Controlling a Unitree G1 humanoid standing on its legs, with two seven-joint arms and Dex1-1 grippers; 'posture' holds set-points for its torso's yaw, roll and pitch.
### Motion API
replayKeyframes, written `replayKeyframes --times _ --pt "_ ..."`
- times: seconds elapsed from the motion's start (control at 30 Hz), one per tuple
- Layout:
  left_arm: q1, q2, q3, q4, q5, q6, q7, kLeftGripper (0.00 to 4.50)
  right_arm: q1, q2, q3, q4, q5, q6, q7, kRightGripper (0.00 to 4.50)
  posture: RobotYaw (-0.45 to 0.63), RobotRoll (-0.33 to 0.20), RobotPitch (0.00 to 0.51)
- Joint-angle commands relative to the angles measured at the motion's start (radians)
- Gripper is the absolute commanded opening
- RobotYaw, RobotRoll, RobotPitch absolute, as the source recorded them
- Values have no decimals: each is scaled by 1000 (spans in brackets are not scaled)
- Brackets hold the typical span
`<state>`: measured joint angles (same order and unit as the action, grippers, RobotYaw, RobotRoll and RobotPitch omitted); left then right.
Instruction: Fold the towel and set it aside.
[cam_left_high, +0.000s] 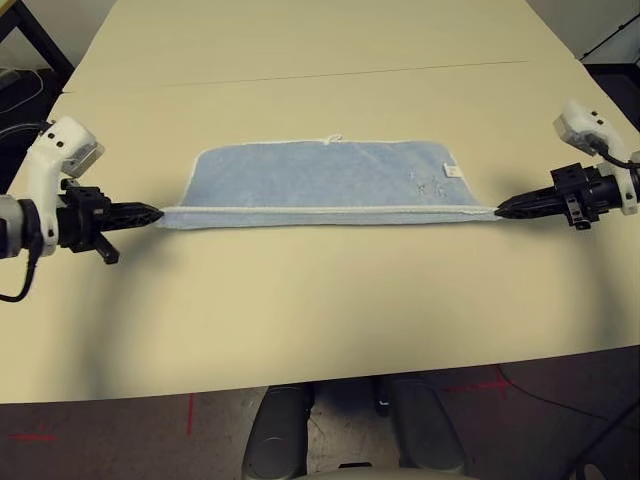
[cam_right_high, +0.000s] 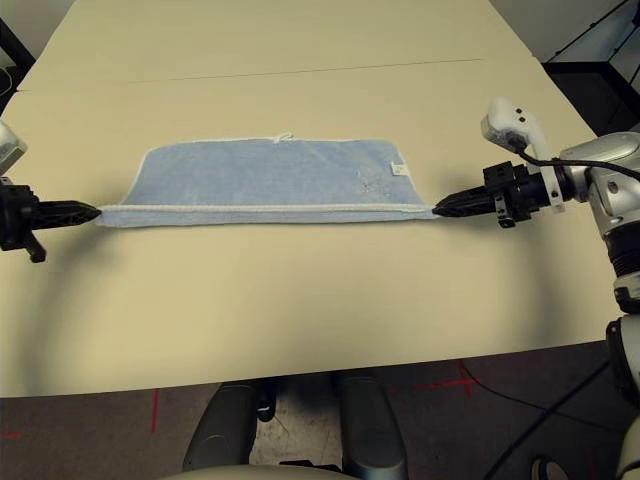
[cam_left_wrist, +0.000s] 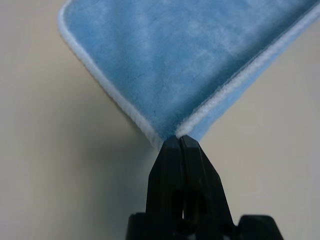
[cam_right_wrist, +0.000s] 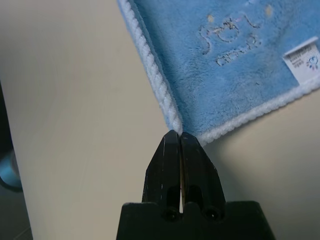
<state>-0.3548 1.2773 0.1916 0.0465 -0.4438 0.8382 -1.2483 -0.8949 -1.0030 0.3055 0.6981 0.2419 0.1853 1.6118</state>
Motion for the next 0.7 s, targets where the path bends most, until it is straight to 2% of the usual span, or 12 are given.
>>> replayKeyframes --times 0.03,0.13,0.37,0.53,0.7 --pt "37 54 10 -2 -9 20 -43 7 -19 -21 32 85 -32 -78 3 0 67 0 248" --pt "39 64 4 6 -10 12 -48 7 -35 -21 72 112 -32 -110 3 0 76 0 248" --pt "-21 55 -38 42 7 -6 -42 7 -66 -46 137 57 40 -51 3 0 72 0 247" --pt "-114 32 -98 119 55 -53 -24 7 -121 26 41 122 -4 -76 -12 0 69 0 245" --pt "-201 -12 -138 190 110 -110 22 7 -180 96 -49 180 -50 -108 -95 0 67 0 244"
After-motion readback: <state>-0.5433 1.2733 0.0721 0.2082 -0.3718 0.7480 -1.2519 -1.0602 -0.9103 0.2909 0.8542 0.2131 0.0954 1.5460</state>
